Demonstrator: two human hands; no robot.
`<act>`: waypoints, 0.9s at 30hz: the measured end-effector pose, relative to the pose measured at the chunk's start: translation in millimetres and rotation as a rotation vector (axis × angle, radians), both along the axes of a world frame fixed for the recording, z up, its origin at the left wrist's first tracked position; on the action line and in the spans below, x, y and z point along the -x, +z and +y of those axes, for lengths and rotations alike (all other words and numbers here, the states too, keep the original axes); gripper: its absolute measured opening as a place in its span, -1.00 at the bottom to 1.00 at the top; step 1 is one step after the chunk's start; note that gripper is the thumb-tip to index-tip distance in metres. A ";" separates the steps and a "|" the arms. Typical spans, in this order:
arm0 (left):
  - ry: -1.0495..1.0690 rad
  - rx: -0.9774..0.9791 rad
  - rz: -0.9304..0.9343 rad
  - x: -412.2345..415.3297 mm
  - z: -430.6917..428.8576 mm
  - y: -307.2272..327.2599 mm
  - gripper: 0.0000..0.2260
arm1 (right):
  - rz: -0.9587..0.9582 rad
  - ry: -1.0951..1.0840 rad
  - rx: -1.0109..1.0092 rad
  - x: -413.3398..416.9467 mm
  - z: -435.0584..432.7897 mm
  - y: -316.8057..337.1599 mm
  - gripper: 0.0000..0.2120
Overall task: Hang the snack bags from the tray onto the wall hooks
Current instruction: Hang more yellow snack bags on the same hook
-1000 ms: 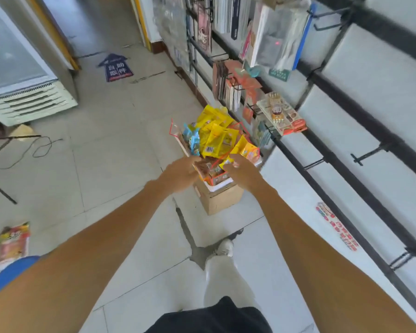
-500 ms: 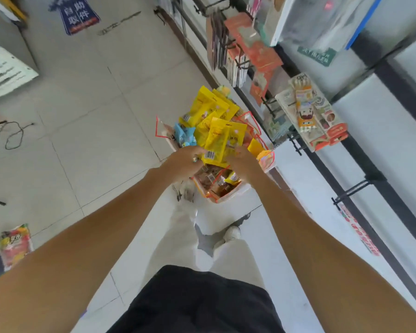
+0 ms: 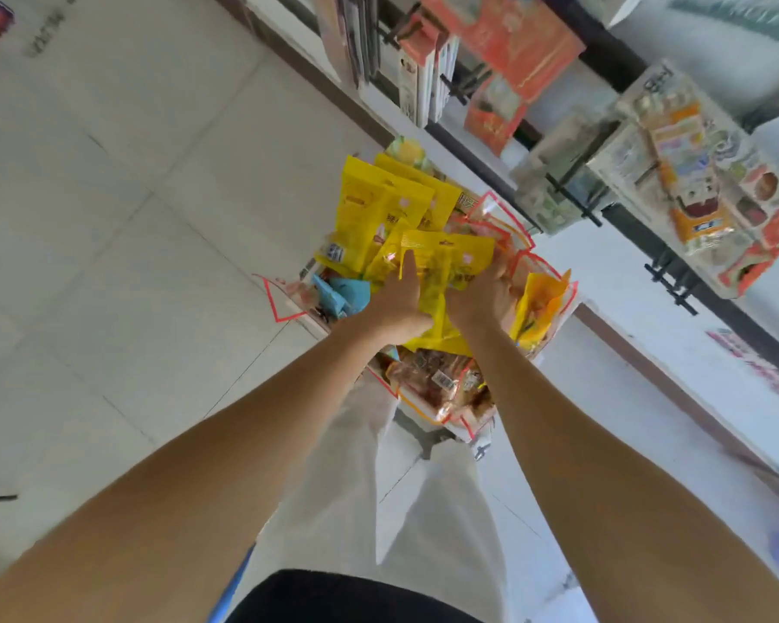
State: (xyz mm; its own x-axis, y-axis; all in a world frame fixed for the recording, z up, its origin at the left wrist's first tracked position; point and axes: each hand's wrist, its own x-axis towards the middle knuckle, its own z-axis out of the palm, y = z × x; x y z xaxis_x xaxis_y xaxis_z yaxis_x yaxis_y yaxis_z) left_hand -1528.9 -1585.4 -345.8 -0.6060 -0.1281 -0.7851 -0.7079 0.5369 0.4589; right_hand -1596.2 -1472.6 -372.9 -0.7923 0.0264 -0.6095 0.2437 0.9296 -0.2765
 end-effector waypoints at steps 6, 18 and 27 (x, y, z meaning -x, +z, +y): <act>0.077 -0.026 0.019 -9.5 -3.4 7.9 -0.14 | -0.102 -0.085 0.100 -4.5 15.2 17.2 -0.65; -0.148 0.111 0.205 -14.0 -10.5 70.6 -0.36 | -0.143 -0.439 0.628 -26.5 45.8 68.8 -0.67; 0.213 -0.191 0.341 -19.6 48.0 145.2 -0.84 | -0.041 -0.641 0.946 -70.8 108.8 147.5 -0.74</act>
State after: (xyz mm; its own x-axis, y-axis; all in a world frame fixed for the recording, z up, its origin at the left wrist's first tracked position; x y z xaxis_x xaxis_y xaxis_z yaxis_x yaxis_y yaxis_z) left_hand -1509.3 -1537.5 -200.6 -0.8102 -0.1501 -0.5666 -0.5845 0.2788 0.7620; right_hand -1525.4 -1363.8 -225.4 -0.7778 -0.0642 -0.6252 0.6229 0.0543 -0.7804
